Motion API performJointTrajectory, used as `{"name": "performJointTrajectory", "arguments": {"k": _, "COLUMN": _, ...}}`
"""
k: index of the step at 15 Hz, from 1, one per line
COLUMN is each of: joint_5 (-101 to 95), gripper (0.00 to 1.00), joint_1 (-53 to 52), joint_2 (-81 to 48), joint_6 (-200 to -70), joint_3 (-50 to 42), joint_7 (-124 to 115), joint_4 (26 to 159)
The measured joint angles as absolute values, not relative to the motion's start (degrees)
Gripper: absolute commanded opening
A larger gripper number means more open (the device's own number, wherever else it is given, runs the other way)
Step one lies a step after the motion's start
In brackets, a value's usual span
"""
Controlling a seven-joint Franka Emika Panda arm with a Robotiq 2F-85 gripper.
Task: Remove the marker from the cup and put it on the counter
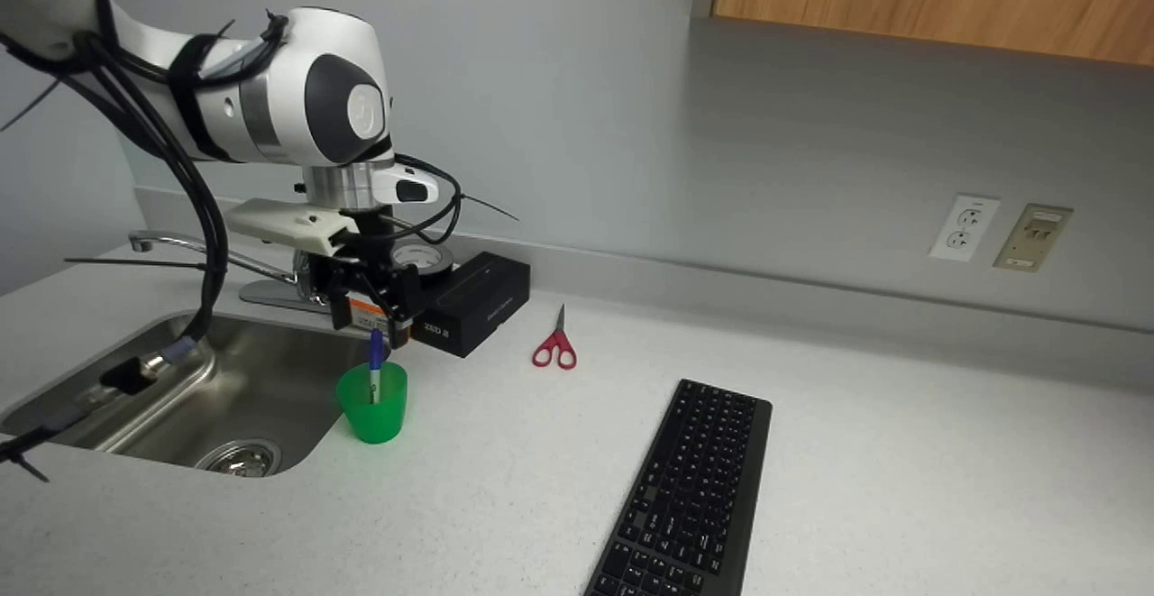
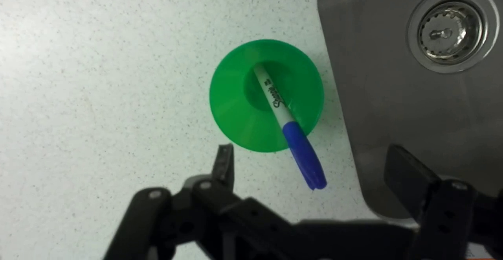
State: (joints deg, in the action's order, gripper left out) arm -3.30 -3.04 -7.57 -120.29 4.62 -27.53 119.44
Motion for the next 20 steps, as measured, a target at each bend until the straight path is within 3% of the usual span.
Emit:
{"name": "performJointTrajectory", "arguments": {"k": 9, "joint_5": -4.5, "gripper": 0.03, "joint_1": -4.5, "joint_2": -9.8, "joint_6": -119.9, "joint_3": 4.0, "joint_7": -28.9, "joint_4": 117.2}}
{"name": "performJointTrajectory", "arguments": {"k": 20, "joint_5": -5.0, "gripper": 0.03, "joint_1": -3.0, "joint_2": 2.9, "joint_6": -109.1, "joint_3": 1.3, "joint_7": -23.3, "joint_4": 119.0}}
